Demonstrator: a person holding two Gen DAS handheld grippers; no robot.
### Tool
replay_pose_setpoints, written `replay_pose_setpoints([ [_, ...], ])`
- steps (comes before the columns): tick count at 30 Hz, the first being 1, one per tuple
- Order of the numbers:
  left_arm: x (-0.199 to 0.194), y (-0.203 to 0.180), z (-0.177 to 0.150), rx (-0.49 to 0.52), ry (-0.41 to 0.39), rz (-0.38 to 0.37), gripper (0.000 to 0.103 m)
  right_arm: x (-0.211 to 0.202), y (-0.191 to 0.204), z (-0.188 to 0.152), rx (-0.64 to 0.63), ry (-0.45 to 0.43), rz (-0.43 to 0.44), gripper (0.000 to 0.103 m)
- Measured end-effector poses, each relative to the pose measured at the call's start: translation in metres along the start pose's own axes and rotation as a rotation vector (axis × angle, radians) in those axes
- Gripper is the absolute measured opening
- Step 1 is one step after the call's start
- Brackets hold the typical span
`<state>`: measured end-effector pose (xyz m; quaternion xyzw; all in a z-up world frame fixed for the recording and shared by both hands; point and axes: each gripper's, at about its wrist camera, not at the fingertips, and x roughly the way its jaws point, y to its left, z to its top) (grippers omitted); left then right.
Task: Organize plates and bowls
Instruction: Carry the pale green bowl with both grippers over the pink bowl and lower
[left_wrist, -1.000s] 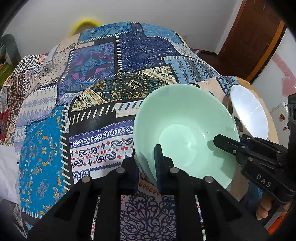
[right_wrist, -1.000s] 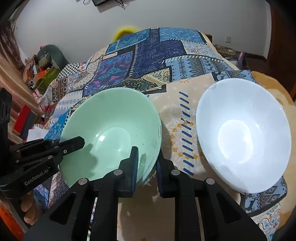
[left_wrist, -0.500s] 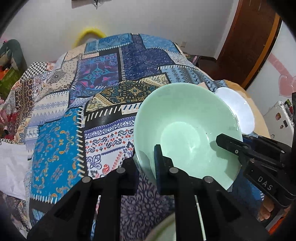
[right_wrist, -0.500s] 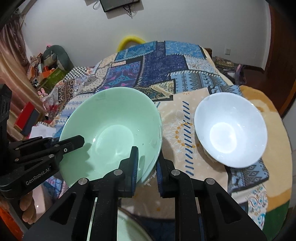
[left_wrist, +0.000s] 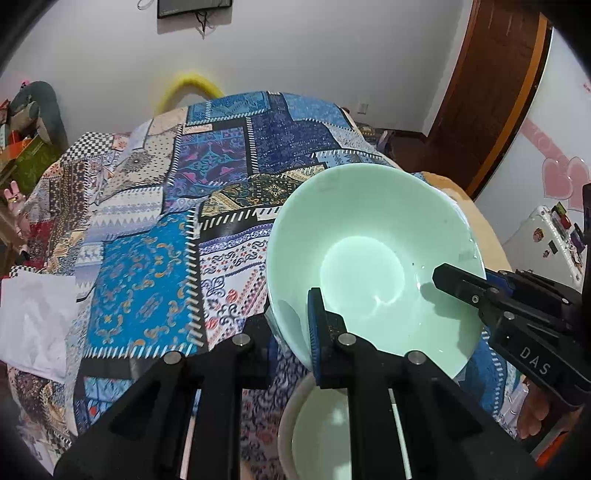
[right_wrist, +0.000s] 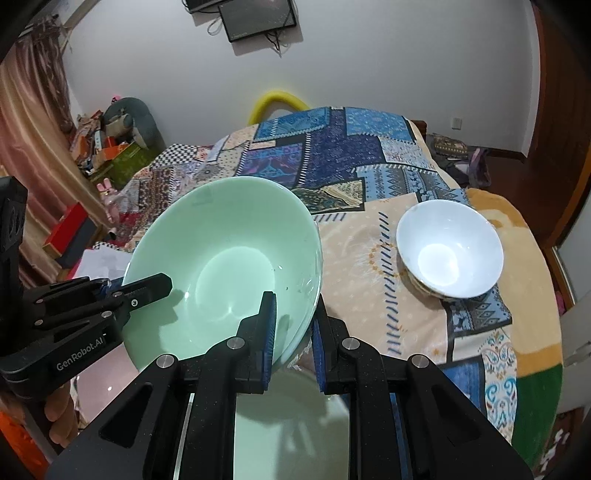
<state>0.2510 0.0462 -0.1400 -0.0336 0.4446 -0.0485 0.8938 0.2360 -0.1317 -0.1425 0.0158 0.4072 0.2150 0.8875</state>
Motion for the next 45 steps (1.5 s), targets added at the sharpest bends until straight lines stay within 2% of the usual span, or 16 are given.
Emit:
replay_pose_setpoints([
  [9,-0.050,0.012,-0.027,-0.017,-0.048,0.029,0.013,-0.016,0.027,-0.014,-0.025,-0.015,0.034,0.016],
  [25,-0.103,0.056,-0.076,-0.074,-0.089,0.096,0.013,-0.016,0.081,-0.037,-0.084,-0.001,0.115,0.016],
  [37,-0.112,0.094,-0.109,-0.128,-0.070,0.135,0.013,0.002,0.117,-0.058,-0.119,0.056,0.168,0.017],
  [45,-0.100,0.120,-0.129,-0.173,-0.021,0.151,0.013,0.023,0.135,-0.072,-0.132,0.117,0.193,0.017],
])
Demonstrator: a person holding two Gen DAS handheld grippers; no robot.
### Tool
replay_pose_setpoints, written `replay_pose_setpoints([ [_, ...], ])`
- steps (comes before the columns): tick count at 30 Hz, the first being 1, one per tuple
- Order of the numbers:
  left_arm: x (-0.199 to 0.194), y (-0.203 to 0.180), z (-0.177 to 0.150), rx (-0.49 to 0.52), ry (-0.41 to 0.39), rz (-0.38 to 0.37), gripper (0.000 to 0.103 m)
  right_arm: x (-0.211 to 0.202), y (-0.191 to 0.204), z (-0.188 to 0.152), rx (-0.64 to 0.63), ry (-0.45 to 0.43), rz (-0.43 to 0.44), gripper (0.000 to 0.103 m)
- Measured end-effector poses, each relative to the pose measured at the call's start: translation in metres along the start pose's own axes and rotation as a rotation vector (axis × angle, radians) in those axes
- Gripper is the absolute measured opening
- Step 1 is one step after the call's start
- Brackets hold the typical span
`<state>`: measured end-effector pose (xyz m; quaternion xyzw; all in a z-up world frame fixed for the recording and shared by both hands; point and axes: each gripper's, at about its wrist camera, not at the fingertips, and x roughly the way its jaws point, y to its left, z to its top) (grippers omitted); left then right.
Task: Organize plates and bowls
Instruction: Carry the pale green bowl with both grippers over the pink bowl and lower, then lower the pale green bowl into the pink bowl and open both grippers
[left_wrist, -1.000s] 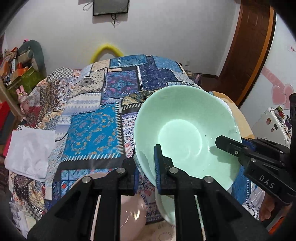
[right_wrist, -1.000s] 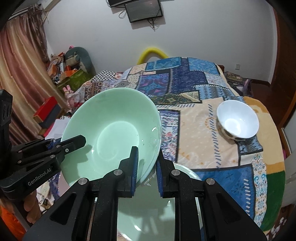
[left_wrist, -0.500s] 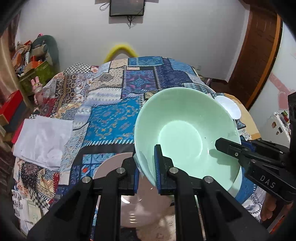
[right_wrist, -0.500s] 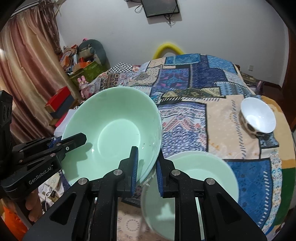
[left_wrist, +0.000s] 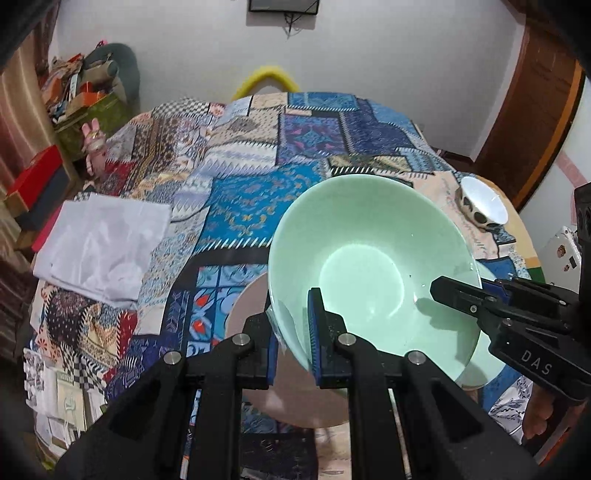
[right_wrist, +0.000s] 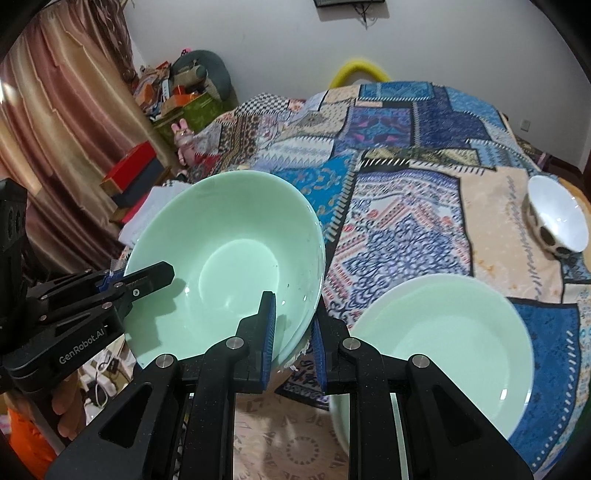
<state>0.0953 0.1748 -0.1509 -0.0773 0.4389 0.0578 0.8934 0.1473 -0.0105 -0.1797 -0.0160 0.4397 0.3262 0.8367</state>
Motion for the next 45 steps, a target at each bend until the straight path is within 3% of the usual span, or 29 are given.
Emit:
replay_pose_setpoints([
  [24,0.044,0.032,-0.035,-0.019,0.124,0.005,0.013,0.047,0.011,-0.029,0.015,0.144,0.041,0.017],
  [39,0.051,0.034,-0.039,-0.024,0.148,-0.016,0.014,0.040,0.014,-0.023,-0.043,0.153,0.017,0.022],
  [45,0.054,0.028,-0.040,0.002,0.142,0.021,0.015,0.034,0.010,-0.023,-0.053,0.135,0.000,0.023],
])
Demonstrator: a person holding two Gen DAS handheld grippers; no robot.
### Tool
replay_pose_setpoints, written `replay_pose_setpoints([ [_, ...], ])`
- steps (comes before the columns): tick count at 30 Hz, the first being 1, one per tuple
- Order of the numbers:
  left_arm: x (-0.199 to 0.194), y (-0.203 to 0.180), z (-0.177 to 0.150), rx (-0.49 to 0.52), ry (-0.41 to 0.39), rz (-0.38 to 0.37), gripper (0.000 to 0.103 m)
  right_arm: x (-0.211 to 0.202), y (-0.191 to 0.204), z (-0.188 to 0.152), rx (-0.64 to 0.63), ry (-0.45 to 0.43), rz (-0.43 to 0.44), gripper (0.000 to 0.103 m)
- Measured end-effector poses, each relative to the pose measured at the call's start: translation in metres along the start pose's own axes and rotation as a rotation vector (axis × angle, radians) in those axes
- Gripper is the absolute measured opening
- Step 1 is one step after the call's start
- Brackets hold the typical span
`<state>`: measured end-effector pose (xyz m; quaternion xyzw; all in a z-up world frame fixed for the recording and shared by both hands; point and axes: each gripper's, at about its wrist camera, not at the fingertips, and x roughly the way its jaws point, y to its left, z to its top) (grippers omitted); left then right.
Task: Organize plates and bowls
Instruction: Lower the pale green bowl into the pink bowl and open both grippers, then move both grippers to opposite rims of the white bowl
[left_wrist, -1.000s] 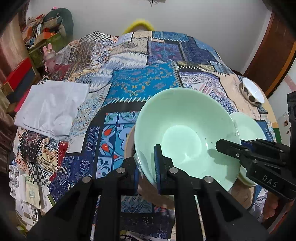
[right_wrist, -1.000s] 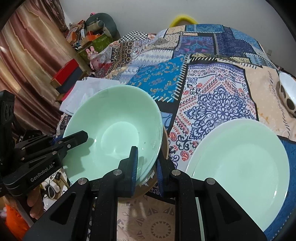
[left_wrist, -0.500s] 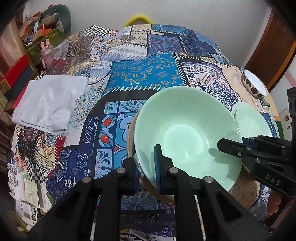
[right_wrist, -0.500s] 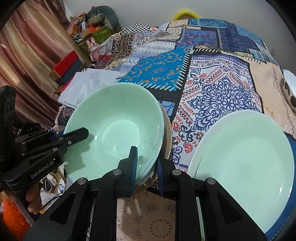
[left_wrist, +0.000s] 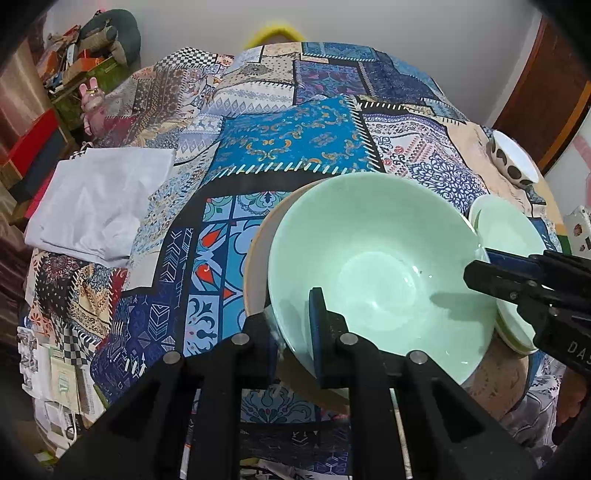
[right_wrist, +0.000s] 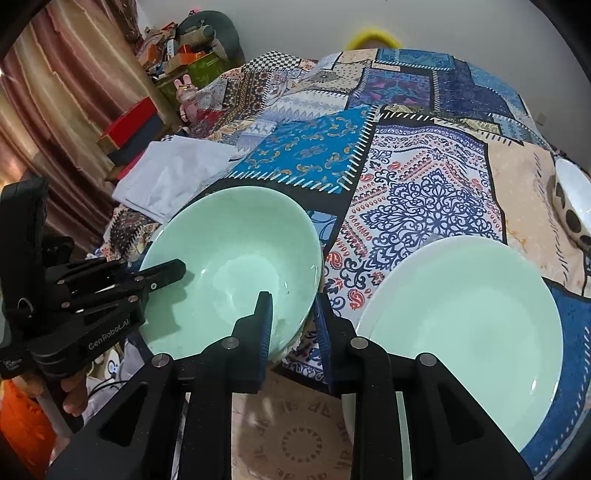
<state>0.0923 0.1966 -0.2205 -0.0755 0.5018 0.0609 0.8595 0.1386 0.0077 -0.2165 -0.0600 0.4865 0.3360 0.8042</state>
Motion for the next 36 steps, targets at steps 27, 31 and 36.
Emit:
replay_pose_setpoints([
  [27,-0.095,-0.086,0.039,0.137,-0.251,0.040,0.073,-0.112,-0.070,-0.007,0.063,-0.244,-0.082,0.049],
  [31,-0.099,-0.115,0.054,0.148,-0.291,0.004,0.080,-0.132,-0.095,-0.006,0.081,-0.286,-0.142,0.051],
  [36,-0.093,-0.151,0.073,0.173,-0.321,-0.020,0.084,-0.151,-0.129,-0.005,0.100,-0.323,-0.219,0.053],
])
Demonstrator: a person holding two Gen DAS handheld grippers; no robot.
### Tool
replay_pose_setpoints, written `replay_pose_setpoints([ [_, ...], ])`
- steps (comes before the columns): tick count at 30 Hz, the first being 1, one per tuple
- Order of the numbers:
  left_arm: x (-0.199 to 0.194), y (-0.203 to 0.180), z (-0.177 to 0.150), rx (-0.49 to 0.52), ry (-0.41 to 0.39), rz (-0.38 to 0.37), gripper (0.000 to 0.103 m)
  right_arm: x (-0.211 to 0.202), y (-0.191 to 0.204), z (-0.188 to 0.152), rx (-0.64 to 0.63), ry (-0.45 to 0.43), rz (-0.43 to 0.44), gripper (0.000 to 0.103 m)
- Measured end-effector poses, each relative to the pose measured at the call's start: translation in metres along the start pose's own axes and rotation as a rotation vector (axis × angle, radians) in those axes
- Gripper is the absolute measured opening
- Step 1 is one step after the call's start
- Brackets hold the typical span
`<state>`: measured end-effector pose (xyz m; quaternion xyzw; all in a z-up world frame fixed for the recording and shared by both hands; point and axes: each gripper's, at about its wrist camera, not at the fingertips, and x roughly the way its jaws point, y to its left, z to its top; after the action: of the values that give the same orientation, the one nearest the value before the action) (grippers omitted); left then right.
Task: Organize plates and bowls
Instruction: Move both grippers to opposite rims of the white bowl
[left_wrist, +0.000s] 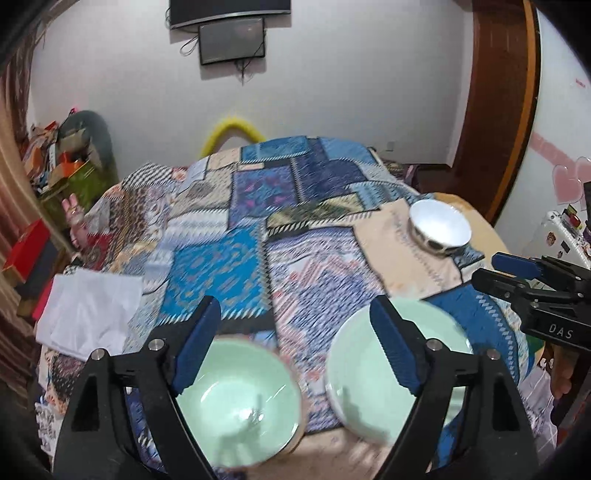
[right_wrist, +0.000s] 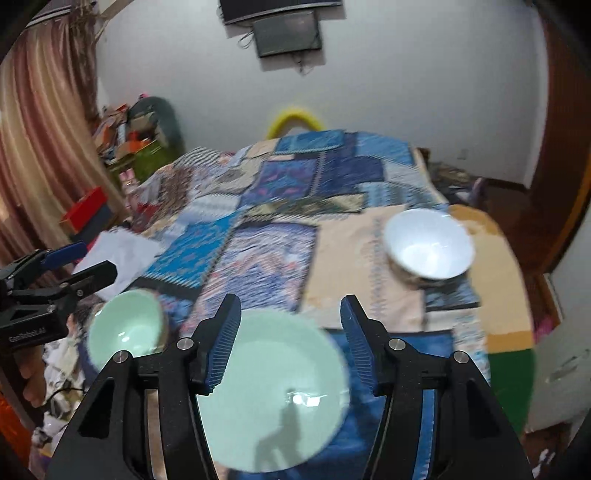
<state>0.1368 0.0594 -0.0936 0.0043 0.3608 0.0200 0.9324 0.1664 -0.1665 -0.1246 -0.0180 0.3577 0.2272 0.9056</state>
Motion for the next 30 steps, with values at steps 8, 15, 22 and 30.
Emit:
replay_pose_setpoints([
  [8,0.043,-0.043,0.035,0.032,0.010,-0.037,0.088,0.006,-0.076,0.013,0.117,-0.019,-0.089,0.057],
  [15,0.094,-0.071,0.054,0.048,0.062,-0.070,0.089,0.033,-0.137,0.016,0.236,0.011,-0.162,0.057],
  [22,0.154,-0.093,0.065,0.065,0.131,-0.102,0.089,0.078,-0.175,0.018,0.290,0.077,-0.184,0.043],
  [30,0.208,-0.107,0.074,0.055,0.208,-0.145,0.089,0.116,-0.203,0.020,0.334,0.136,-0.202,0.026],
])
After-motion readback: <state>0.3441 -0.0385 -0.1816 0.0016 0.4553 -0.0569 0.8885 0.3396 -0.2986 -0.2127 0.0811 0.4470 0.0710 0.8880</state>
